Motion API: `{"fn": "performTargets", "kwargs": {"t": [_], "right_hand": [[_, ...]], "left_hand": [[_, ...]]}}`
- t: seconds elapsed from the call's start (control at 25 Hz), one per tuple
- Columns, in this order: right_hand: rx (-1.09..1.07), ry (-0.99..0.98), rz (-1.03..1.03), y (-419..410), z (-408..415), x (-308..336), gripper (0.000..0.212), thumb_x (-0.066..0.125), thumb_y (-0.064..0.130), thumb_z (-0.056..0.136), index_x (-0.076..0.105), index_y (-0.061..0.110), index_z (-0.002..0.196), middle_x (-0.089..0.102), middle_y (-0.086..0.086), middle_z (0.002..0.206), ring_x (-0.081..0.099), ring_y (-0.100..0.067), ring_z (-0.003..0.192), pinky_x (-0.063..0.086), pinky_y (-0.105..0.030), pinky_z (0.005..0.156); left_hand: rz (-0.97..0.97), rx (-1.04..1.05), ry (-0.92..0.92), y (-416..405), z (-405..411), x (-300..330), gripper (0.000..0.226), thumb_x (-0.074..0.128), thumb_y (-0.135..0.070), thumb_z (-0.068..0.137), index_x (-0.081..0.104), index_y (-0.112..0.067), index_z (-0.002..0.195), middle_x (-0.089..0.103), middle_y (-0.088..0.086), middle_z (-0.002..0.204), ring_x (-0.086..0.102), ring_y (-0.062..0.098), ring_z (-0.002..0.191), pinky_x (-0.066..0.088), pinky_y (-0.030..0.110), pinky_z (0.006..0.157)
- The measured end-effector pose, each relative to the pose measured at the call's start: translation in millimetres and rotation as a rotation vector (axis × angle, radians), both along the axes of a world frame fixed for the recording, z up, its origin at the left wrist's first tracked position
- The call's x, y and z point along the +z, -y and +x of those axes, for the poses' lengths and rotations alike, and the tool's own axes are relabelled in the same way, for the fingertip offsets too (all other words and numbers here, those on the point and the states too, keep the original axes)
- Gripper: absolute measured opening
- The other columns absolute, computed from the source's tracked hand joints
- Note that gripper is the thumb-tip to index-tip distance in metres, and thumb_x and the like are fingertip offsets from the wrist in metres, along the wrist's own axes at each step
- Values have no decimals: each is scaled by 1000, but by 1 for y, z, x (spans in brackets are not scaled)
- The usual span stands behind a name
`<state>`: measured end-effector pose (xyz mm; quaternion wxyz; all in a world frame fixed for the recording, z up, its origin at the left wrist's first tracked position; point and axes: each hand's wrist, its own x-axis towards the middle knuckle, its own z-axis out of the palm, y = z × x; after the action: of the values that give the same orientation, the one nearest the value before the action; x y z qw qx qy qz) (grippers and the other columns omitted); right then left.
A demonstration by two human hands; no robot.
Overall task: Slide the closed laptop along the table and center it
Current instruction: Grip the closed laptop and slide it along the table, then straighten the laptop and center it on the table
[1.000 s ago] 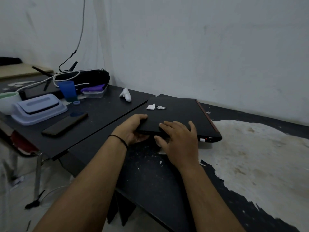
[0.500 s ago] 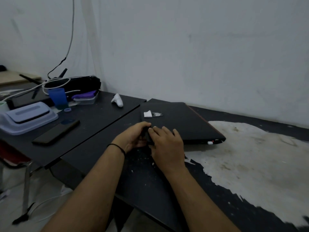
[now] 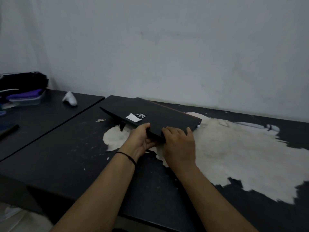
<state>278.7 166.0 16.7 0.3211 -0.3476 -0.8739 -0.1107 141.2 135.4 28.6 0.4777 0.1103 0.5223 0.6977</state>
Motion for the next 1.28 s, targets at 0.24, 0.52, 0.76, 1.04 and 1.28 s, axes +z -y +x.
{"fn": "performTargets", "kwargs": {"t": [0.24,0.52,0.76,1.04,1.28], "right_hand": [[-173,220,-97,-6,-21,-2,39,67,17,82,64,4,118,70,-19,113,66,-39,101,54,-53,85],[-148,212,-139,-8,-27,-9,52,48,17,98,35,5,148,43,-24,150,42,-45,135,37,-56,108],[-128,153,-170,-18,-15,-8,54,40,9,99,29,12,152,35,-16,157,33,-39,142,27,-52,115],[-123,94,-179,-22,-9,-6,57,43,8,95,36,18,150,40,-9,156,37,-33,142,28,-48,115],[-188,96,-209,-26,-10,-6,57,55,6,90,46,16,145,49,-9,149,44,-35,137,33,-54,112]], "left_hand": [[-19,50,-66,-9,11,-6,26,55,-25,98,65,-7,114,71,10,87,68,25,70,55,30,47],[-131,-165,-64,20,7,9,33,42,-33,102,64,-9,108,72,18,95,69,29,83,55,39,70],[-632,257,-1656,49,-63,-3,43,59,-30,84,59,-23,127,63,6,116,59,30,104,51,40,84],[-822,237,-2107,12,-120,-18,64,74,-38,76,55,-24,136,43,23,138,39,44,125,37,53,101],[-643,12,-2202,-1,-121,-16,69,67,-36,85,44,-27,149,59,8,138,54,33,124,42,46,105]]}}
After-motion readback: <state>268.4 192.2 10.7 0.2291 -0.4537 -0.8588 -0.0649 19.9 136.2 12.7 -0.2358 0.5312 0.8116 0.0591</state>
